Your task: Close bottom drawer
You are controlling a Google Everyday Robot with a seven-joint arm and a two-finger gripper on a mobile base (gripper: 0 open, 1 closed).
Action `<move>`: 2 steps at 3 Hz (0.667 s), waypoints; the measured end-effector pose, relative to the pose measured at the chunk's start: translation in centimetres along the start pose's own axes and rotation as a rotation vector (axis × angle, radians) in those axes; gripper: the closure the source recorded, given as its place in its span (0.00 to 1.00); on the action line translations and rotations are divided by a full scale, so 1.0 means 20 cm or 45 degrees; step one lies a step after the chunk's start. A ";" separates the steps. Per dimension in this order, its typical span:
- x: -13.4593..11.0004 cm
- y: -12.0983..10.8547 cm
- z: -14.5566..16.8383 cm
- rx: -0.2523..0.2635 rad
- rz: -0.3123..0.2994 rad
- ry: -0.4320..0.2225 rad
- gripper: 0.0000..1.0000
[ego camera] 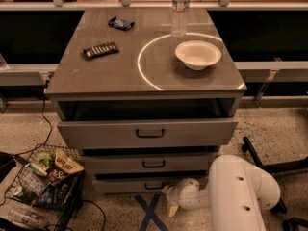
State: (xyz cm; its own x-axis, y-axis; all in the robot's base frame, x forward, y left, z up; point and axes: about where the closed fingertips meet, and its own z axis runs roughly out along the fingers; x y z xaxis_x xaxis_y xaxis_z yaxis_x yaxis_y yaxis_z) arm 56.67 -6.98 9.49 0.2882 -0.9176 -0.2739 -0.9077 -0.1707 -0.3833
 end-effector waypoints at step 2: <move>-0.01 0.03 -0.01 0.000 0.000 0.000 0.36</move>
Offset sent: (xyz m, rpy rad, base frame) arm -0.0059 -0.0024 0.0011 0.0100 -0.0007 -0.0025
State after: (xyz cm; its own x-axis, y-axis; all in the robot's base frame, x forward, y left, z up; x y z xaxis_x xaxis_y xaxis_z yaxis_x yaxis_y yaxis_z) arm 56.10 -6.93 9.49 0.2882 -0.9176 -0.2739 -0.9077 -0.1707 -0.3833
